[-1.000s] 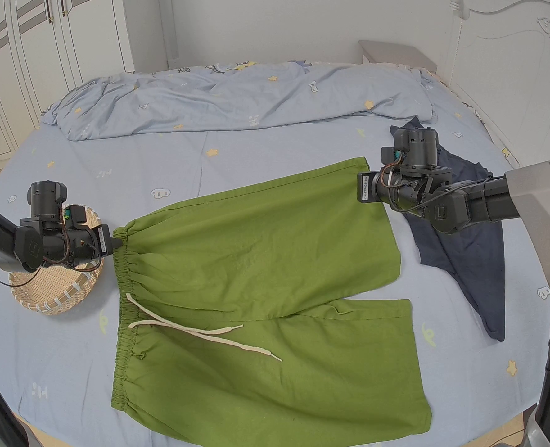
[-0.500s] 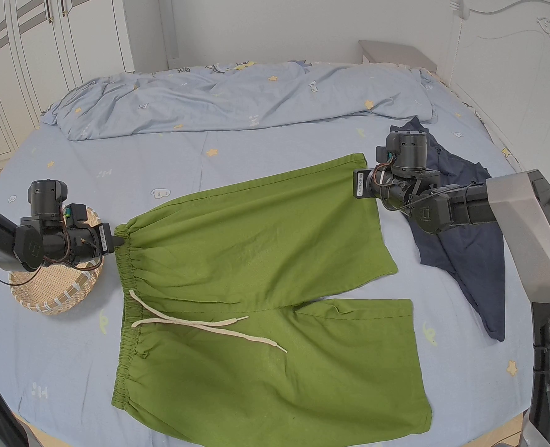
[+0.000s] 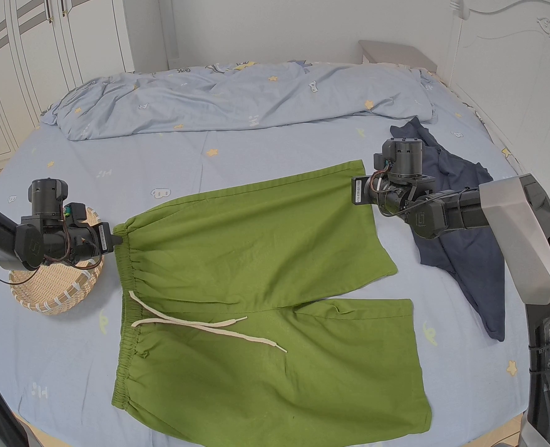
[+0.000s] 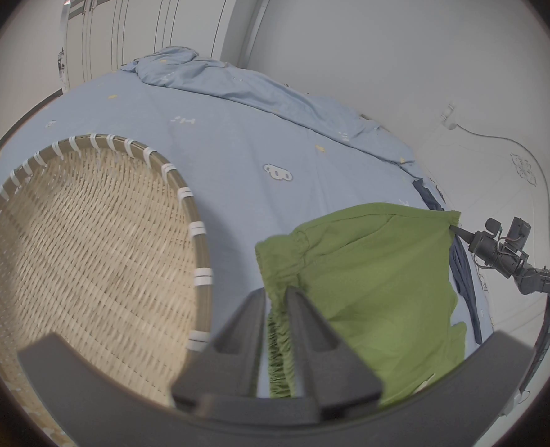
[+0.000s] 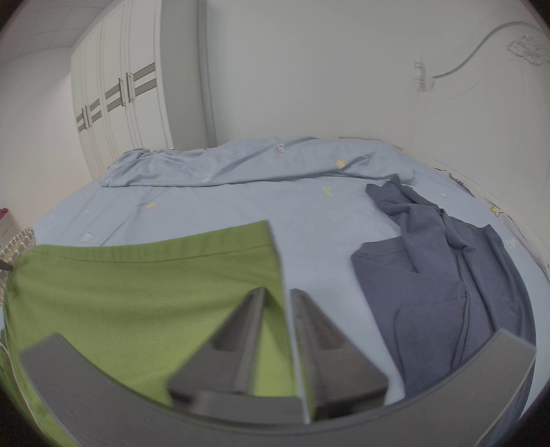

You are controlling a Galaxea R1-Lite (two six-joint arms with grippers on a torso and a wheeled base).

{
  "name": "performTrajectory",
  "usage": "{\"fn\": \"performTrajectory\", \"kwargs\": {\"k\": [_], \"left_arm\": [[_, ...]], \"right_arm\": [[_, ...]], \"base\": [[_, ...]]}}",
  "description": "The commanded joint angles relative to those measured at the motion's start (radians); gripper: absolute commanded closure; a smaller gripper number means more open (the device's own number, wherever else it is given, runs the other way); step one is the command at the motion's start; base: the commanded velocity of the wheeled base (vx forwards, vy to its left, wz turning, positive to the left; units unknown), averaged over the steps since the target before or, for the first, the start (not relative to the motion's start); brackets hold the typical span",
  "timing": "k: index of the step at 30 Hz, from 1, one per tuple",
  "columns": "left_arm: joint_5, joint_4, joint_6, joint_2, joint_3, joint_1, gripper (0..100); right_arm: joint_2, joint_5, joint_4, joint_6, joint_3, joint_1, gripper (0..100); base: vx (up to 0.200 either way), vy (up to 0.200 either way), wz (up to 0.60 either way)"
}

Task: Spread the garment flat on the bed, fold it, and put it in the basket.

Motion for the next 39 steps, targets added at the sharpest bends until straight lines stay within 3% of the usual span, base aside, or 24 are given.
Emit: {"fn": "performTrajectory", "kwargs": {"k": [1, 14, 19, 24, 28, 30, 33, 35, 39], "left_arm": [[-0.003, -0.006, -0.001, 0.000, 0.001, -0.010, 0], [-0.003, -0.012, -0.013, -0.115, 0.037, -0.063, 0], [-0.004, -0.012, -0.065, -0.241, 0.120, -0.109, 0], [-0.029, 0.000, -0.191, -0.413, 0.299, -0.114, 0], [-0.144, -0.002, -0.220, -0.425, 0.477, -0.073, 0], [-0.268, -0.002, -0.226, -0.443, 0.581, -0.033, 0], [-0.431, -0.002, -0.215, -0.486, 0.679, 0.045, 0], [-0.495, -0.003, -0.208, -0.512, 0.721, 0.081, 0], [-0.523, -0.003, -0.191, -0.557, 0.802, 0.102, 0]], "right_arm": [[0.006, 0.004, 0.000, 0.001, 0.000, 0.002, 0], [-0.035, 0.001, 0.010, 0.010, 0.006, -0.012, 0], [-0.193, 0.003, 0.097, 0.112, 0.135, -0.039, 0], [-0.420, 0.055, 0.151, 0.257, 0.472, -0.064, 0], [-0.584, 0.208, 0.146, 0.283, 0.739, -0.087, 0], [-0.661, 0.277, 0.152, 0.288, 0.846, -0.098, 0], [-0.747, 0.290, 0.155, 0.288, 0.963, -0.090, 0], [-0.790, 0.293, 0.155, 0.288, 1.017, -0.090, 0], [-0.876, 0.314, 0.155, 0.288, 1.112, -0.090, 0]], "base": [[0.000, 0.000, 0.00], [0.000, 0.000, 0.00], [0.000, 0.000, 0.00], [0.000, 0.000, 0.00], [0.000, 0.000, 0.00], [0.000, 0.000, 0.00], [0.000, 0.000, 0.00], [0.000, 0.000, 0.00], [0.000, 0.000, 0.00]]}}
